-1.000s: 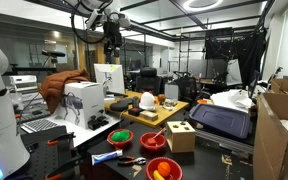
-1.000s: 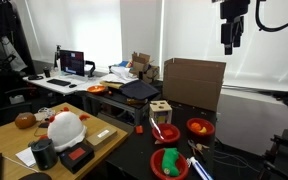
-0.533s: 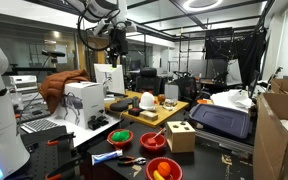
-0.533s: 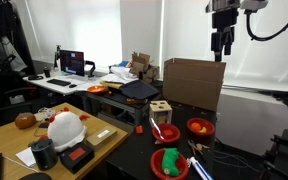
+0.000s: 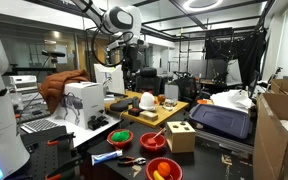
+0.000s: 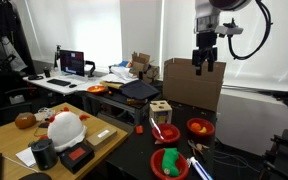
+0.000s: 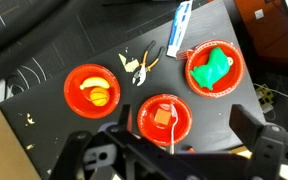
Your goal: Put the basketball on the table.
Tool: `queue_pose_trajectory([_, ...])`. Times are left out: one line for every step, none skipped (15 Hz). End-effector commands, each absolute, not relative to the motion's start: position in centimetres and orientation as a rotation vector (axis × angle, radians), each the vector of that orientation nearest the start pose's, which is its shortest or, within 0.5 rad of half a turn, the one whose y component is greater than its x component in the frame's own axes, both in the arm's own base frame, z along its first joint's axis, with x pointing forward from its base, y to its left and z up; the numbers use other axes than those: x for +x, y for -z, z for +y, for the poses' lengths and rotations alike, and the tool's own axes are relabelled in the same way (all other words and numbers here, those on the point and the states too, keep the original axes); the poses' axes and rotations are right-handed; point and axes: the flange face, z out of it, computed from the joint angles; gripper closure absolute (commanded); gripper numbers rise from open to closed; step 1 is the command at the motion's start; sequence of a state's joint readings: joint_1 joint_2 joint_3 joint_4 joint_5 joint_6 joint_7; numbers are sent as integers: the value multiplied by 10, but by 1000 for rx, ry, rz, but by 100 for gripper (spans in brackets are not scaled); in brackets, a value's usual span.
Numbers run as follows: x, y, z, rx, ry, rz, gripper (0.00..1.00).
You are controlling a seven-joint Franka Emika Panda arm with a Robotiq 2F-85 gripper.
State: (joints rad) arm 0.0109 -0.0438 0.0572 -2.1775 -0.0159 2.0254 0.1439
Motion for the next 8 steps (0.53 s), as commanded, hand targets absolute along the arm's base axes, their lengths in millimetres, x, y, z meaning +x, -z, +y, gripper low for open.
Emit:
queue_pose_trajectory([536, -374, 17, -3130, -176, 168, 0])
queue_pose_trajectory([540, -361, 9, -3129, -187, 189, 0])
queue_pose_trajectory([543, -351, 0, -3122, -201, 207, 0])
queue_pose_trajectory([545, -338, -10, -3116, -217, 243, 0])
queue_pose_trajectory([546, -323, -22, -3102, -230, 275, 0])
queue_pose_trajectory([548, -309, -34, -3086, -237, 308, 0])
queue_pose_trajectory([549, -298, -43, -3071, -236, 336, 0])
queue_pose_trajectory([551, -289, -50, -3062, -227, 350, 0])
